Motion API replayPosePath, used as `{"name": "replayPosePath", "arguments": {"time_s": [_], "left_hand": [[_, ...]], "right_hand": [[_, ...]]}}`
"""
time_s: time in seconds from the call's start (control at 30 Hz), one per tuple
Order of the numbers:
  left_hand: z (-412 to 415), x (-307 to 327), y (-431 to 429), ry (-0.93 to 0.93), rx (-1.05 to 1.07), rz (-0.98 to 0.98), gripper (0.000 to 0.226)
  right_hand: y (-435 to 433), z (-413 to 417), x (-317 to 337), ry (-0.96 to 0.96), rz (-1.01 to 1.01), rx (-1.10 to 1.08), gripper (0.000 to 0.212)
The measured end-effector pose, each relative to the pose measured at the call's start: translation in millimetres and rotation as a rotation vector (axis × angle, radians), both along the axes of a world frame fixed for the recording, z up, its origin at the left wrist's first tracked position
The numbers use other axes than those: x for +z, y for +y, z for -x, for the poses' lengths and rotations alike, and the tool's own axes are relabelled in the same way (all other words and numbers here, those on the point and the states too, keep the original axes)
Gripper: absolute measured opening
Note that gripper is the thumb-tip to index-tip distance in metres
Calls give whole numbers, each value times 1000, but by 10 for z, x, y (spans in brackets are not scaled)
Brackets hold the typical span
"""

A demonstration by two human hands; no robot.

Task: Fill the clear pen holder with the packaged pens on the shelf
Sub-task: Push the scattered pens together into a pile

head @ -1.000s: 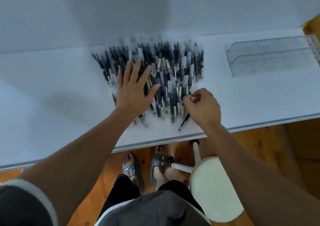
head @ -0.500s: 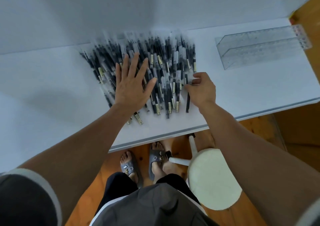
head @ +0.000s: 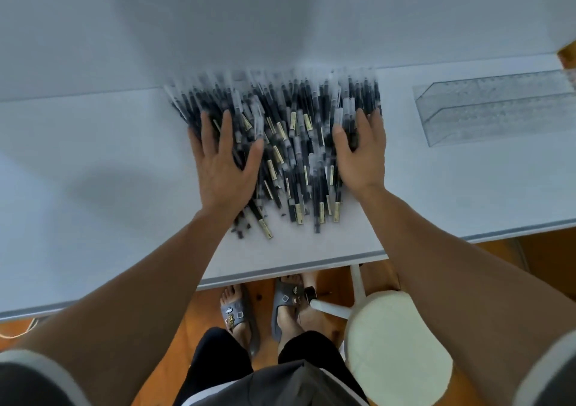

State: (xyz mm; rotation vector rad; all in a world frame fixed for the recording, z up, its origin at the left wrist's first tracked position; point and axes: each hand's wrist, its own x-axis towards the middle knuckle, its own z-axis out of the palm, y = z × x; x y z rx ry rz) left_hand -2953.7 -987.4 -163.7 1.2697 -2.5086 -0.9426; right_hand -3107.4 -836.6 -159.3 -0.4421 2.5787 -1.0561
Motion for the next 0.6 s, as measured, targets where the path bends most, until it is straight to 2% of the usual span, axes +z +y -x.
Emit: {"name": "replayPosePath", "arguments": {"time_s": [0.1,0.27,0.33,0.43,0.5,0.6], "left_hand": [[132,-9,48,28,23,-22,79],[140,-1,22,73,-19,-1,74],[84,-1,-22,80,-6,38,74],[88,7,-70,91,114,-19,78],[137,-5,-61,52,120,-32,80],[243,-11,-6,49,82,-3,79]], "right_hand": [[-143,-23,-27,30,27,-11,65],[-95,26,-35,210,-92,-18,57],[-58,104,-17,254,-76,-63,55],[-85,247,18,87,-8,-91,65],[-111,253,9,-10,-13,-49,67],[-167,166,-32,-8,18,-15,66]]}}
